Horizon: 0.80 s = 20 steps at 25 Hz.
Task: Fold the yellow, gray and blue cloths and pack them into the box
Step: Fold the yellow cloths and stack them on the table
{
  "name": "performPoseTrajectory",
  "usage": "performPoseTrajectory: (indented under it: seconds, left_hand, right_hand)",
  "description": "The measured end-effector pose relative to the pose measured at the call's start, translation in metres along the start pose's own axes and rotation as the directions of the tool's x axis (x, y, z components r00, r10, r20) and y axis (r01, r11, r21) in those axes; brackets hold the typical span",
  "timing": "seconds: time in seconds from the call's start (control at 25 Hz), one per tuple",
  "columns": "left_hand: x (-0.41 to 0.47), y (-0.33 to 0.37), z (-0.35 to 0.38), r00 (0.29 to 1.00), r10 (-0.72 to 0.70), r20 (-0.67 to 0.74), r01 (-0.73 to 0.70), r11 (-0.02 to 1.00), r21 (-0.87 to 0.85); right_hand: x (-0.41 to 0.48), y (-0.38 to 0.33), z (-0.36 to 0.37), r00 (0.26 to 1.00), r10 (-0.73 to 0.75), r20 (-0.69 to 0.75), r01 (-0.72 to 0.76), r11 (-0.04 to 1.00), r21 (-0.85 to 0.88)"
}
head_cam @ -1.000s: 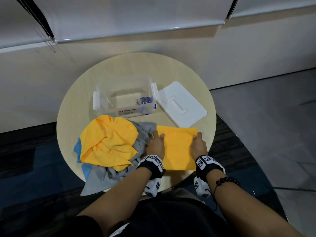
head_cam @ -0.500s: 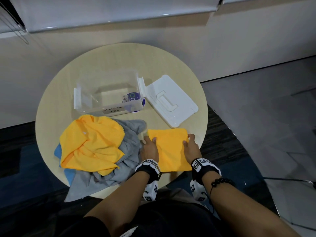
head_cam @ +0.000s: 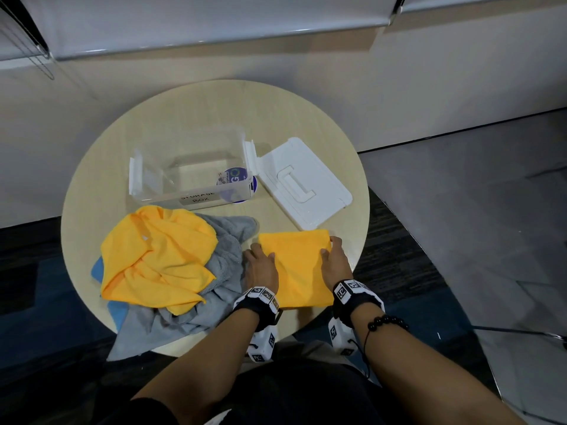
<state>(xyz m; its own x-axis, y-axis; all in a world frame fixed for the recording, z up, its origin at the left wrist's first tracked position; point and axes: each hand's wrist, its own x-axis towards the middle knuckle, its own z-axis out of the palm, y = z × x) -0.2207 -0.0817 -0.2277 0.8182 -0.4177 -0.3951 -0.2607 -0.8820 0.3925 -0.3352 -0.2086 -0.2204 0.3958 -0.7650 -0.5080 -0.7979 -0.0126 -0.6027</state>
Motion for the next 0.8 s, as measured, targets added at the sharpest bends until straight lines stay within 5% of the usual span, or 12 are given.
performPoseTrajectory:
  seconds: [0.12, 0.28, 0.48, 0.8]
  left_hand:
    - [0.000, -0.012, -0.005, 0.966, 0.257, 0.004, -0.251, 0.942, 0.221]
    - [0.006, -0.027, -0.012, 0.800, 0.474, 0.367, -0.593, 0.715, 0.369]
    - [0.006, -0.035, -0.009, 0.768, 0.386, 0.511, -0.619, 0.650, 0.440]
    - [0.004, -0.029, -0.034, 0.791, 0.390, 0.471, -0.576, 0.734, 0.361]
  right_hand:
    - [-0.004, -0.002, 0.003, 0.969, -0.219, -0.110, 0.193, 0.959, -0.209]
    - [-0.008, -0.012, 0.018, 0.896, -0.428, 0.117, 0.434, 0.790, -0.434]
    - [-0.009, -0.006, 0.034, 0.900, -0.259, 0.350, 0.427, 0.687, -0.589]
    - [-0.018, -0.037, 0.031, 0.933, -0.188, 0.307, 0.344, 0.717, -0.606]
